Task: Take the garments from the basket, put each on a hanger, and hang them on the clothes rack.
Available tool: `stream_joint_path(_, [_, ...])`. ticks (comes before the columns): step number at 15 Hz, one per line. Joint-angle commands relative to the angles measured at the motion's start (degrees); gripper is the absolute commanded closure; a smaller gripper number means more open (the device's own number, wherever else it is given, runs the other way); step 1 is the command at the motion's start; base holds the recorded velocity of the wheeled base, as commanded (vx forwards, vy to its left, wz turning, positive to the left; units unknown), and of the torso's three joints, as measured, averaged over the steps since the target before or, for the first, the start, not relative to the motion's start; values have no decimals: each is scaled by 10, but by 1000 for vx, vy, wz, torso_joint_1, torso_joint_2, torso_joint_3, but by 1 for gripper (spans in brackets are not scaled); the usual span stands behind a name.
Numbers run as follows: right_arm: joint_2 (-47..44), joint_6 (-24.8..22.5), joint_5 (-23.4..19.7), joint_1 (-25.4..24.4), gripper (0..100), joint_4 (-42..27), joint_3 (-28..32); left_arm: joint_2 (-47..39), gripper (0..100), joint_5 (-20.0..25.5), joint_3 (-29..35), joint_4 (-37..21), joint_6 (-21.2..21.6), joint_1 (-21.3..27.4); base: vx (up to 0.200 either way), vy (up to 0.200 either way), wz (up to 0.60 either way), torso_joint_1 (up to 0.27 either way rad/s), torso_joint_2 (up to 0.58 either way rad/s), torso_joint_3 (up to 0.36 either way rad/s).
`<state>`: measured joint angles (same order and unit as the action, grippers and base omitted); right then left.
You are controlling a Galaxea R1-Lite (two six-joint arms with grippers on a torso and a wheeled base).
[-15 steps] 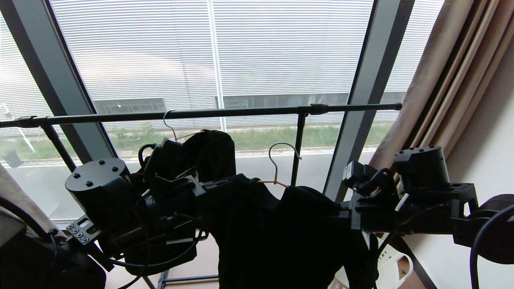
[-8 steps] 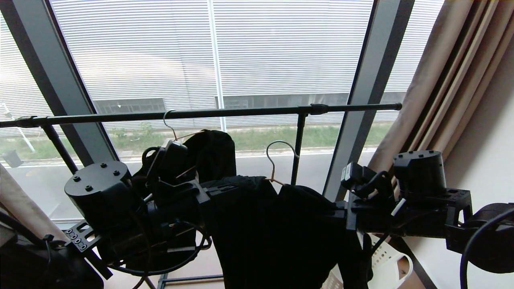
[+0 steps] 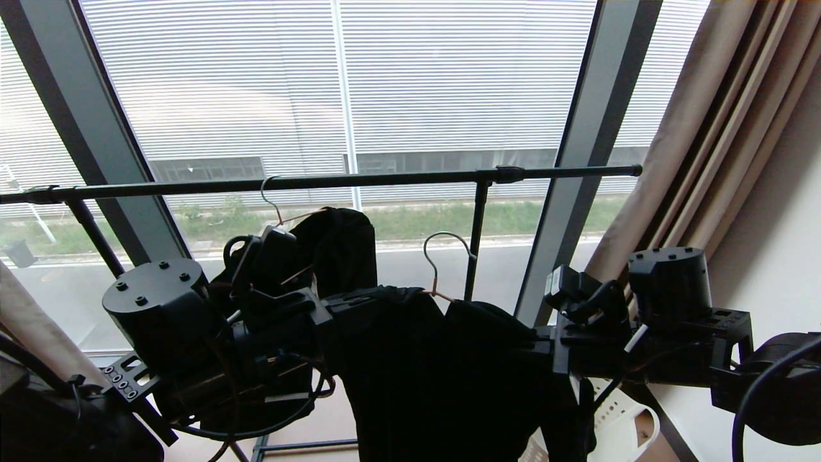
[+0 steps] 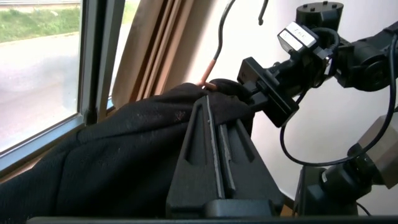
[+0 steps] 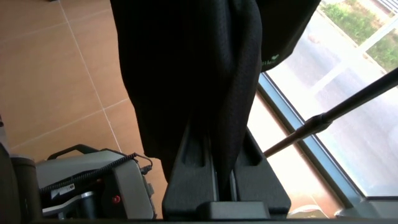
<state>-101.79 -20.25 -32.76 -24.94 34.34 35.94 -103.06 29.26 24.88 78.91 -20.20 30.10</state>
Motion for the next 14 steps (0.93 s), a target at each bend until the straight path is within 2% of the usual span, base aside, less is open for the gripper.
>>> stream_joint_path(1, [0, -1, 0, 0, 100, 0, 0, -2, 100, 0, 0, -2, 0, -4, 0, 0, 0, 0, 0, 0])
stream_joint_path(4, [-1, 0, 0, 0, 100, 1, 0, -2, 100, 0, -1, -3, 1, -7, 0, 0, 0, 0, 0, 0])
stream_joint_path(5, [-1, 0, 0, 0, 100, 1, 0, -2, 0, 0, -3, -3, 6, -7, 0, 0, 0, 0, 0, 0])
stream_joint_path(6, [-1, 0, 0, 0, 100, 1, 1, -3, 0, 0, -4, -2, 17, -7, 0, 0, 0, 0, 0, 0])
stream_joint_path(14, [-2, 4, -9, 2, 100, 2, 1, -9, 0, 0, -8, 1, 21, -7, 0, 0, 0, 0, 0, 0])
